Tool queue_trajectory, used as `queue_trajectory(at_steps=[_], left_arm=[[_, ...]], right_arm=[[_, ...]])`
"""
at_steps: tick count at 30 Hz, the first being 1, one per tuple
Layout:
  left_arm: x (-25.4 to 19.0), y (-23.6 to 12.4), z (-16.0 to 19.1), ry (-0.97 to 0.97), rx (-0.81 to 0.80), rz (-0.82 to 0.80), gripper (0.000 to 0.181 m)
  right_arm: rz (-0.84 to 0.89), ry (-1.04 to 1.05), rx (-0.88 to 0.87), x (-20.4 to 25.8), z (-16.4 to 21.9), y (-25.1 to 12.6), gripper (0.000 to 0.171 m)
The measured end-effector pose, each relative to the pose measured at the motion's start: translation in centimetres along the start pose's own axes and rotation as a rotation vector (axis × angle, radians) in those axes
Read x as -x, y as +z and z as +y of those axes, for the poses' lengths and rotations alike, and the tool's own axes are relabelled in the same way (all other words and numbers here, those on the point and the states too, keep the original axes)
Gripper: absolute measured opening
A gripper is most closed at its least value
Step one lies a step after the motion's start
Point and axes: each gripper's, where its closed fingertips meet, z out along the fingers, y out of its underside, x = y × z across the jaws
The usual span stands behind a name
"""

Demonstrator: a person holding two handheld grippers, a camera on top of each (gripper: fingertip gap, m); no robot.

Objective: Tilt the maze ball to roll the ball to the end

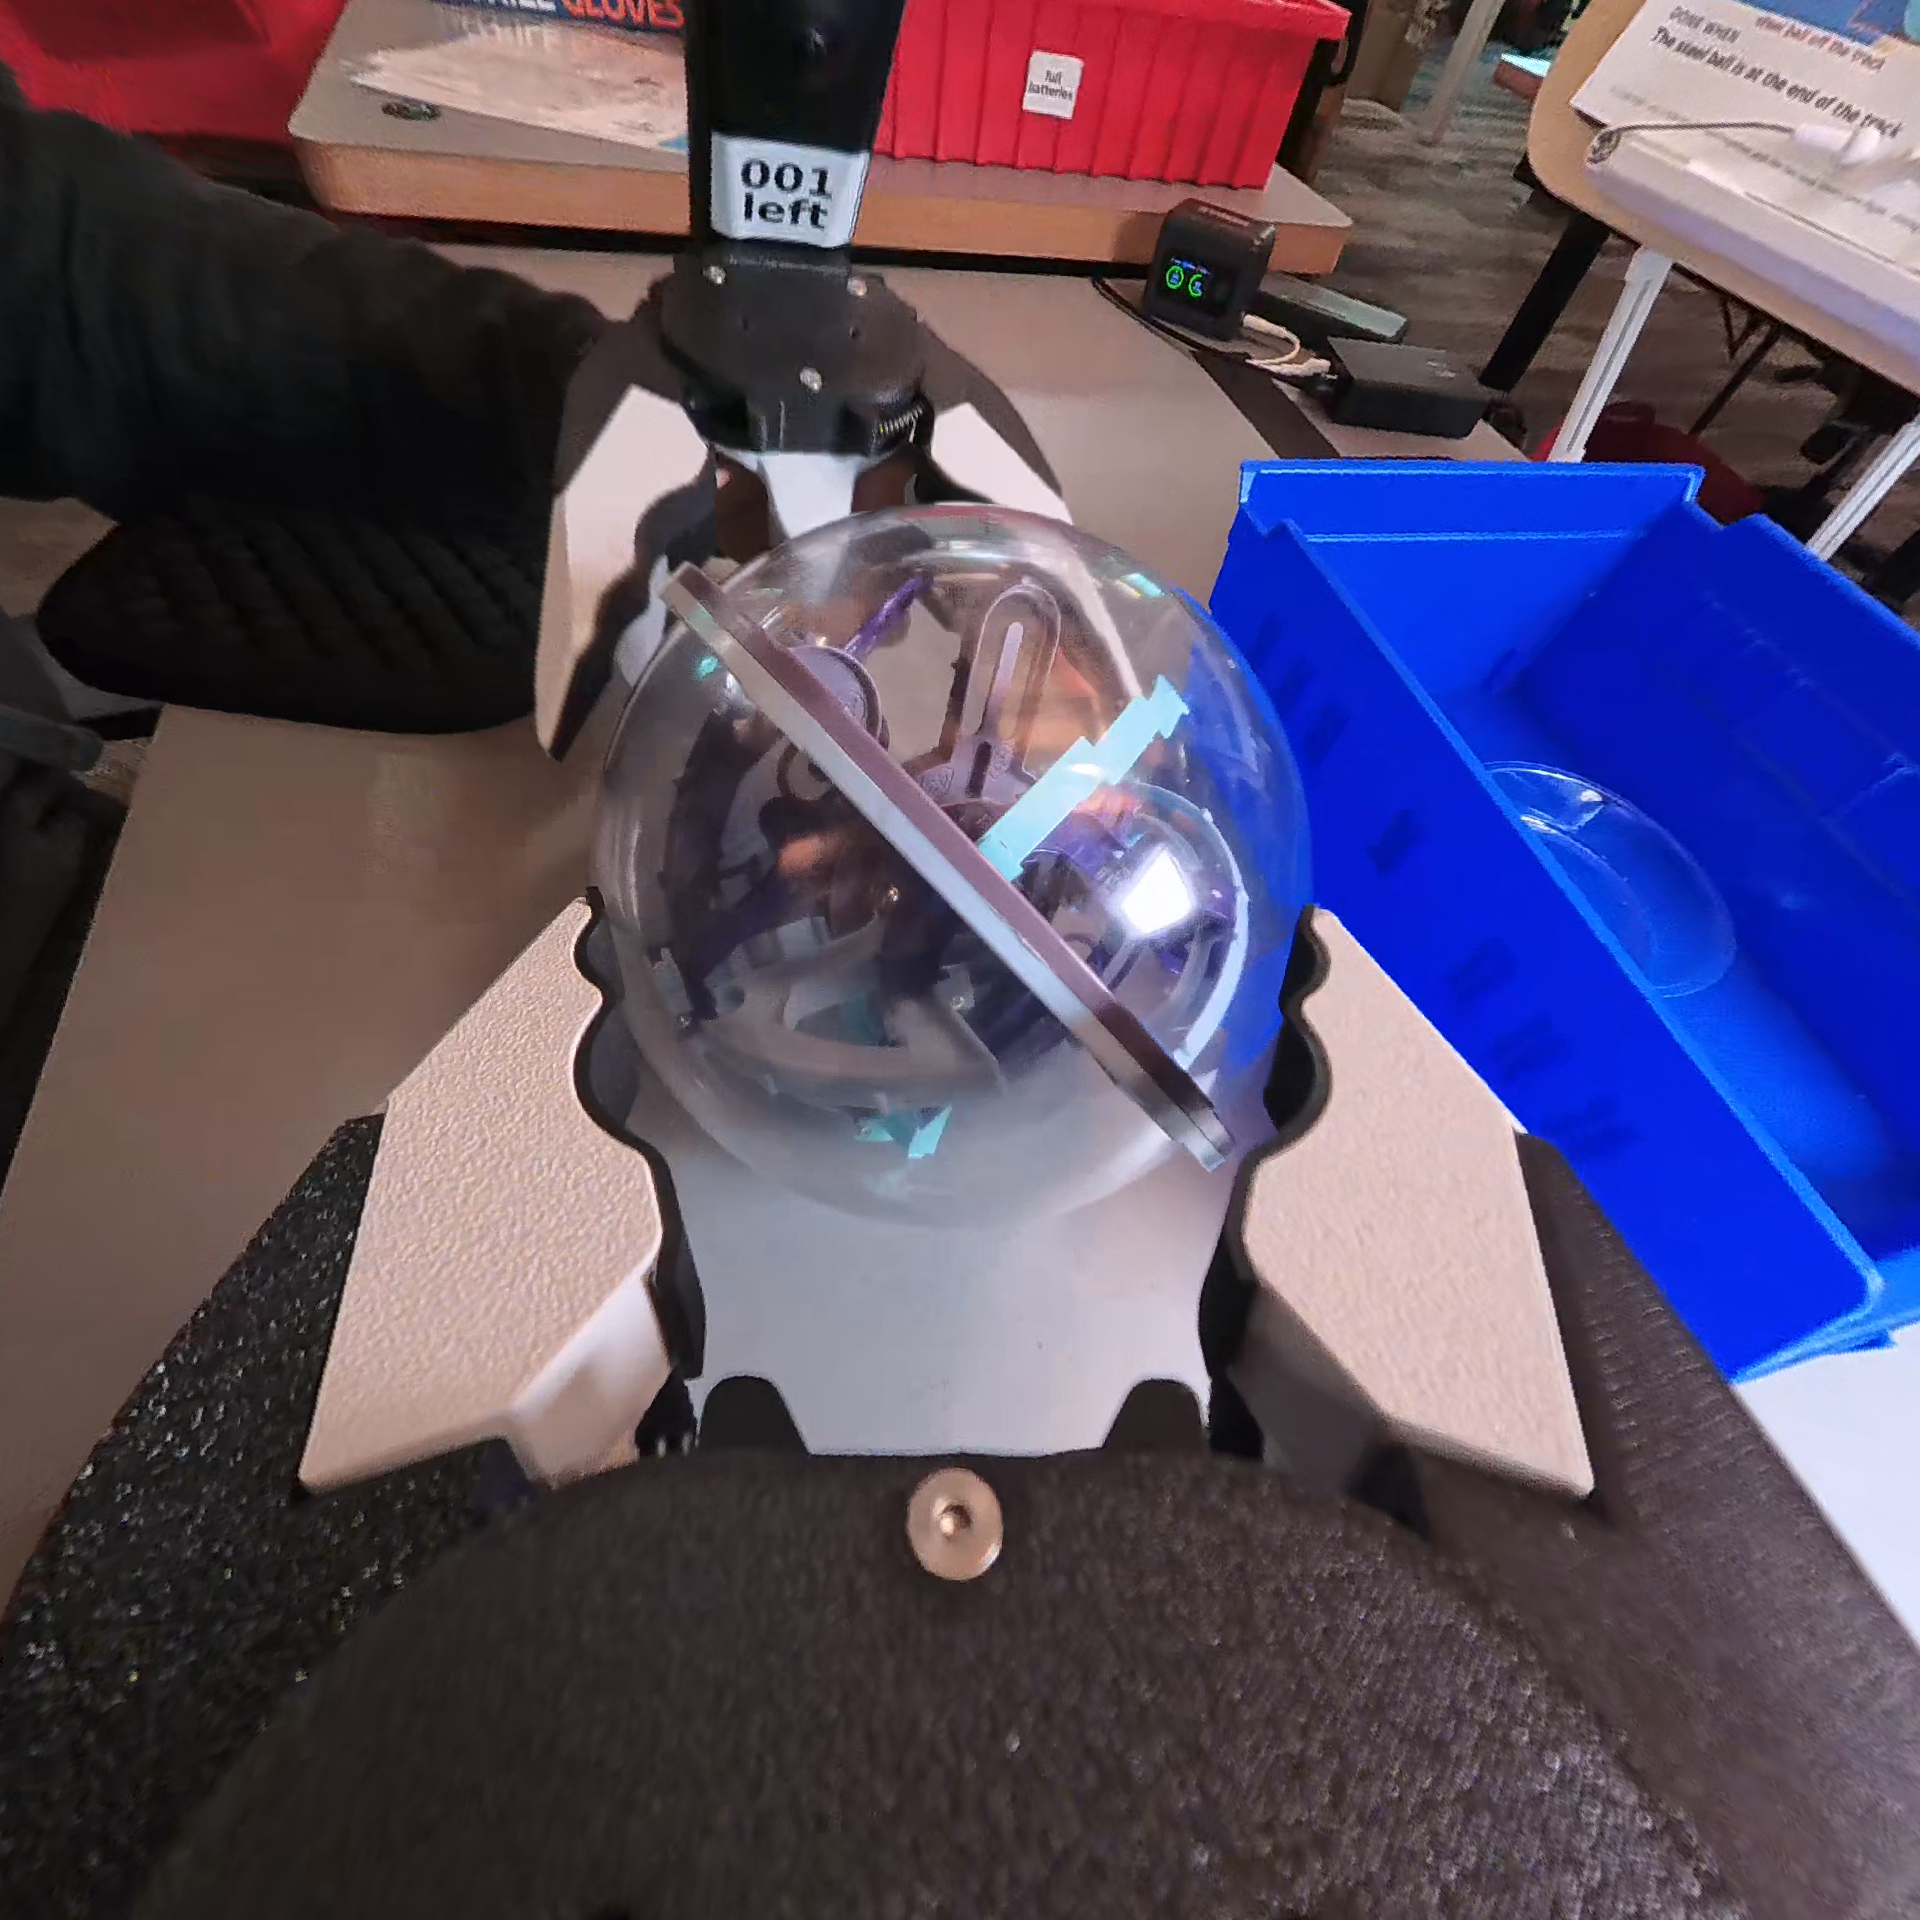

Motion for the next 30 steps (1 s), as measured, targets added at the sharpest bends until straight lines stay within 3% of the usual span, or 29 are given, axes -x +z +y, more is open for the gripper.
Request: queue_trajectory(at_steps=[4, 12, 23, 30], left_arm=[[0.7, 1.0, 1.8, 0.001, 0.068, -0.046, 0.149], [1.0, 1.3, 1.2, -0.084, 0.026, -0.022, 0.150], [-0.1, -1.0, 1.2, -0.054, 0.017, 0.073, 0.147], [-0.1, -2.5, -0.3, -0.127, 0.010, 0.185, 0.145]], right_arm=[[0.002, -0.021, 0.010, 0.4, 0.5, 0.5, 0.125], [0.016, 0.037, -0.010, -0.1, 1.3, 1.0, 0.131], [0.094, -0.012, -0.073, 1.9, 1.3, 2.4, 0.130], [0.011, -0.077, 0.048, 3.2, 4.4, 3.0, 0.123]])
